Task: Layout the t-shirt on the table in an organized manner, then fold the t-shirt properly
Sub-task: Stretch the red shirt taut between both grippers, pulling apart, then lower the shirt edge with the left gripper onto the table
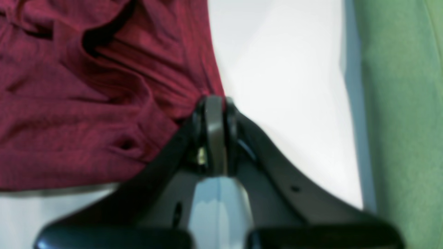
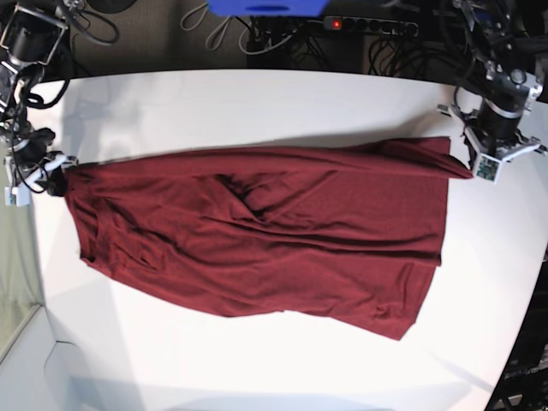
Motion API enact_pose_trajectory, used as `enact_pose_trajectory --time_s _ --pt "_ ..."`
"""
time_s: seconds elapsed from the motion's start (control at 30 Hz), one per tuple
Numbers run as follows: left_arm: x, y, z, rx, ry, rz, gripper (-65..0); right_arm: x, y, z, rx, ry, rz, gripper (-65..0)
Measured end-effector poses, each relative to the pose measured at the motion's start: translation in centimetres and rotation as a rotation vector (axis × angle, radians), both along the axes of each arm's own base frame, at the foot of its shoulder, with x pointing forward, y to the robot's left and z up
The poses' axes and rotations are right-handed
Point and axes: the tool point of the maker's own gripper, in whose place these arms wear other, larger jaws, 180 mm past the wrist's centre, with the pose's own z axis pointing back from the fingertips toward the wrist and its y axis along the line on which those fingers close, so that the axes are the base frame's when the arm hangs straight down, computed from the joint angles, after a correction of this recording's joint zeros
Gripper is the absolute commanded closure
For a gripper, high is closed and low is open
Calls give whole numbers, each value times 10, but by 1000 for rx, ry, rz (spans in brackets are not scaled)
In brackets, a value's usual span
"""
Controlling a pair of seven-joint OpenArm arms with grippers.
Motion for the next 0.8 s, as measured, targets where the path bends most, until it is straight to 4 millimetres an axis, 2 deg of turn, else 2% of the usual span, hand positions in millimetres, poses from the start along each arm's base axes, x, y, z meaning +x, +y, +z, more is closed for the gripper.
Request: enact_pose_trajectory --time_s 0.07,0.2,0.33,0.4,0.53,0.67,0.8 --pt "-4 4 -3 10 16 -8 -62 1 0 1 0 -2 0 0" --pt "-13 21 -19 50 88 16 -219 1 0 1 0 -2 0 0" --pt "-16 24 -22 63 103 20 -322 1 0 1 0 -3 0 0" --pt "-15 22 -20 60 96 19 -337 1 0 1 0 -3 0 0" --pt "-12 29 -2 80 46 44 -337 1 0 1 0 -2 0 0" --pt "3 23 29 17 -86 32 -338 1 0 1 0 -2 0 0" --pt "13 27 37 -14 -123 61 -341 1 0 1 1 -5 -1 0"
